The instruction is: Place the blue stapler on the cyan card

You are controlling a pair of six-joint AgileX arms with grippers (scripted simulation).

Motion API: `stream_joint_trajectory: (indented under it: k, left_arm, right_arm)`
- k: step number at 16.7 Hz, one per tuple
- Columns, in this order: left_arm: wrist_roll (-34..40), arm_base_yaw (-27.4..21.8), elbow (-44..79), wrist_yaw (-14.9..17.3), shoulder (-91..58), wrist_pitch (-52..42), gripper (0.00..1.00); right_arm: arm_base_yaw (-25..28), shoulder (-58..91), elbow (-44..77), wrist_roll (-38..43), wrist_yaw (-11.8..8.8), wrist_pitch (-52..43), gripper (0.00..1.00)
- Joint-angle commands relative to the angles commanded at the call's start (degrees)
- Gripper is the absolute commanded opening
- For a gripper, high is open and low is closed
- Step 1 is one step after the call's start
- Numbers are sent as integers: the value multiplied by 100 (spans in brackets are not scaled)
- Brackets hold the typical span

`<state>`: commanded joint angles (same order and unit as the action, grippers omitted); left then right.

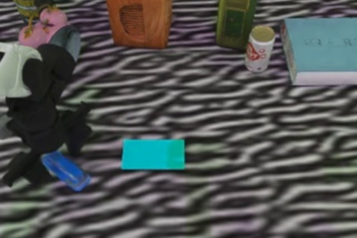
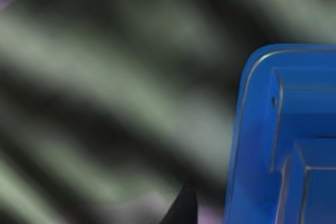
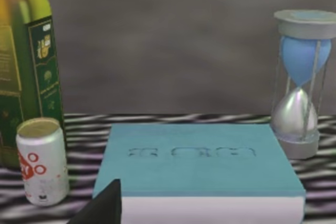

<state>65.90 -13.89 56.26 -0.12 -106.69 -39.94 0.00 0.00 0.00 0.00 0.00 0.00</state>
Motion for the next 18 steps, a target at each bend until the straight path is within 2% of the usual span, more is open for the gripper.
stream_joint_trajectory:
  k: [5,15,18]
  left_arm:
    - [0,0,0,0,0,0,2]
    - [-4,2,17,1,14,-17,0]
    - [38,28,280,-1,151,-421,0]
  right_arm:
    - [0,0,0,0,0,0,100]
    - [0,0,0,0,0,0,100]
    - [0,0,0,0,0,0,100]
